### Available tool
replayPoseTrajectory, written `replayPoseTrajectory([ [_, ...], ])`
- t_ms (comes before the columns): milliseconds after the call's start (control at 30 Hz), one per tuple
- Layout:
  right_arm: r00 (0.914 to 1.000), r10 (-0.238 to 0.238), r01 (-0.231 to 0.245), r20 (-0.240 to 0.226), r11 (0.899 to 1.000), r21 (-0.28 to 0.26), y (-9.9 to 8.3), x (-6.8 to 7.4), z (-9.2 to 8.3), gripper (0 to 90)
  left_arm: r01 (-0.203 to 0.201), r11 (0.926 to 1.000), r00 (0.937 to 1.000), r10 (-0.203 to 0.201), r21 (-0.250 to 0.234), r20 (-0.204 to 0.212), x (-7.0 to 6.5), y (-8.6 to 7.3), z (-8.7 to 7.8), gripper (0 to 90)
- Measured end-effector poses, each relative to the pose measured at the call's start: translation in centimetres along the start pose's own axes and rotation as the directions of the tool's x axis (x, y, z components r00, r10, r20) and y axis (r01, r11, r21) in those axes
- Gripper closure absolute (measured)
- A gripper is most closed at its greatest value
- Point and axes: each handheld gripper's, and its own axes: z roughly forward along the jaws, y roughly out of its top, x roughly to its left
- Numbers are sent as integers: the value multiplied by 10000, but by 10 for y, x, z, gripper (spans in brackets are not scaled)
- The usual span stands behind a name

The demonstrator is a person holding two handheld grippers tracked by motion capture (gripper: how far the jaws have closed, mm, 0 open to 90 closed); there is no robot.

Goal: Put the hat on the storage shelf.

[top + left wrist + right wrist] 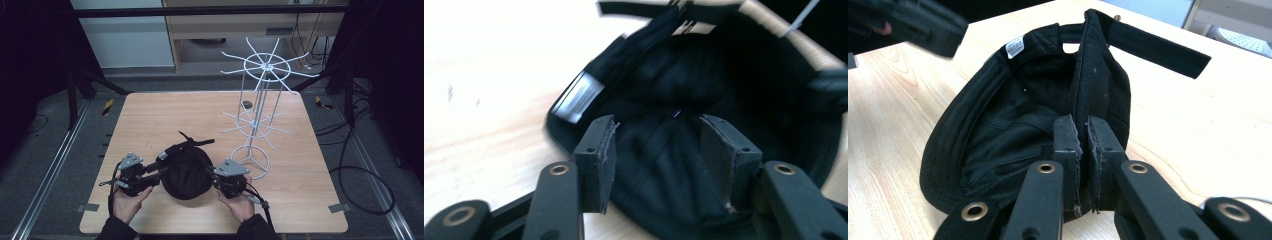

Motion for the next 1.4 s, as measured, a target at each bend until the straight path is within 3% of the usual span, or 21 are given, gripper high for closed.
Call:
replayPoseTrajectory([
  [333,9997,-209,211,-160,9997,122,-4,3,0,842,-181,9983,9992,200,-551,340,-23,27,13,422],
  [467,9995,-277,279,-159,9995,113,-4,4,1,842,-268,9973,9981,306,-688,540,-39,38,29,399],
  [767,9988,-408,409,-265,9992,43,-3,7,0,842,-240,9996,9997,240,-118,22,-53,46,61,367],
  [900,9979,-541,544,-364,9985,81,-4,10,1,843,-137,9999,9999,136,105,100,-52,43,68,358],
  [1133,9965,-608,618,-577,9980,162,-5,13,4,844,294,9993,9996,-293,224,-54,-53,38,74,451],
  [1167,9963,-606,620,-602,9979,206,-5,14,4,844,294,9993,9996,-293,224,-54,-53,38,74,519],
  [1200,9962,-615,630,-624,9978,212,-5,15,5,843,216,9996,9992,-210,174,-339,-54,38,73,580],
  [1233,9962,-615,630,-624,9978,212,-5,15,5,843,284,9995,9990,-278,152,-353,-53,38,73,580],
  [1267,9959,-627,640,-657,9978,184,-5,16,5,842,462,9988,9988,-458,181,-198,-52,38,72,649],
  [1400,9955,-472,482,-825,9988,98,-3,16,6,824,355,9993,9991,-352,104,-251,-55,37,71,754],
])
